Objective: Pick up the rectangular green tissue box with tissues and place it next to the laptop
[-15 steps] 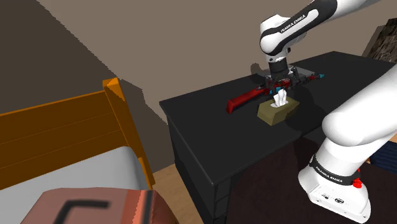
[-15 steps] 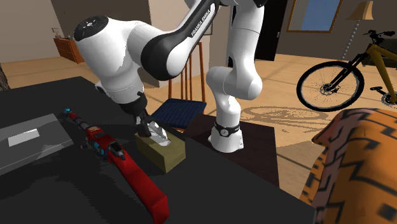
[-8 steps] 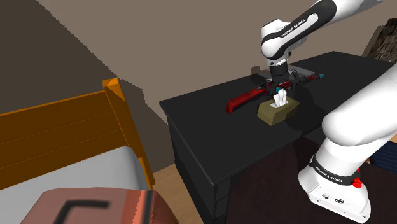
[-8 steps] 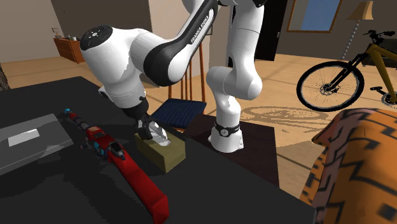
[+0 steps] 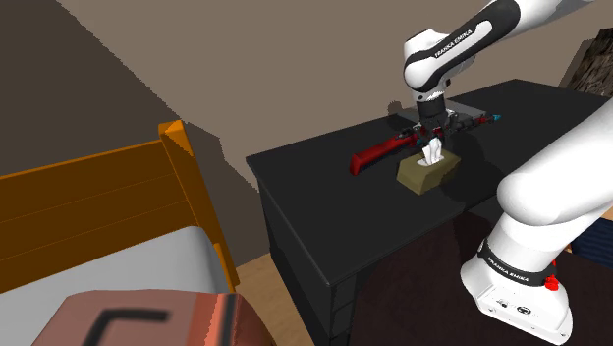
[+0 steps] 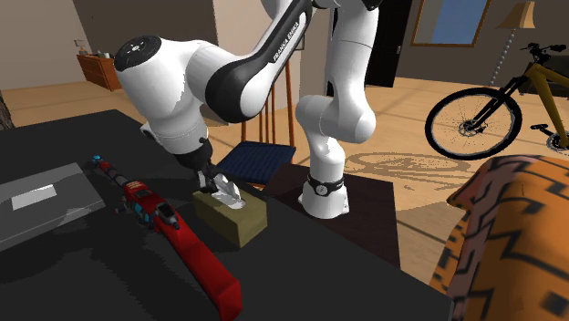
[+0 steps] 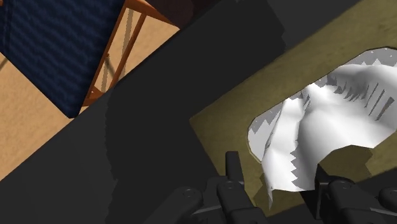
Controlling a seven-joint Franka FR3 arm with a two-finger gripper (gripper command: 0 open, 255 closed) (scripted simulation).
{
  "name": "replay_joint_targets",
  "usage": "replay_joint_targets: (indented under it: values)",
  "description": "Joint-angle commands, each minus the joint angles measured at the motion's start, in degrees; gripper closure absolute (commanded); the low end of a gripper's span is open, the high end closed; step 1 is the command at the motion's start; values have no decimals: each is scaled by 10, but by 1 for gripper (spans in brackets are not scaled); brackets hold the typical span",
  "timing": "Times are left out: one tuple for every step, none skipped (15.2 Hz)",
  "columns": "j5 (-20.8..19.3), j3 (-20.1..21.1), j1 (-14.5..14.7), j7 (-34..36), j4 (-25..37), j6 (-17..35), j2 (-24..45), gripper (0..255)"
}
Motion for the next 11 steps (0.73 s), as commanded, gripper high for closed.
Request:
replay_joint_targets:
  values:
    - [3,1,1,0,-1,1,1,255]
    - [3,1,1,-1,0,0,1,255]
    - [3,1,1,-1,1,0,2,255]
    - [3,1,1,-1,0,0,2,255]
    - [2,1,1,-1,-1,1,2,255]
    - [3,1,1,-3,3,-7,-3,255]
    - [4,2,2,-5,7,-16,-7,255]
    - [5,2,2,-7,11,-24,-12,255]
    - [6,2,2,-9,16,-32,-16,255]
    - [7,3,2,-11,20,-40,-20,255]
    - [8,3,3,-13,25,-48,-24,255]
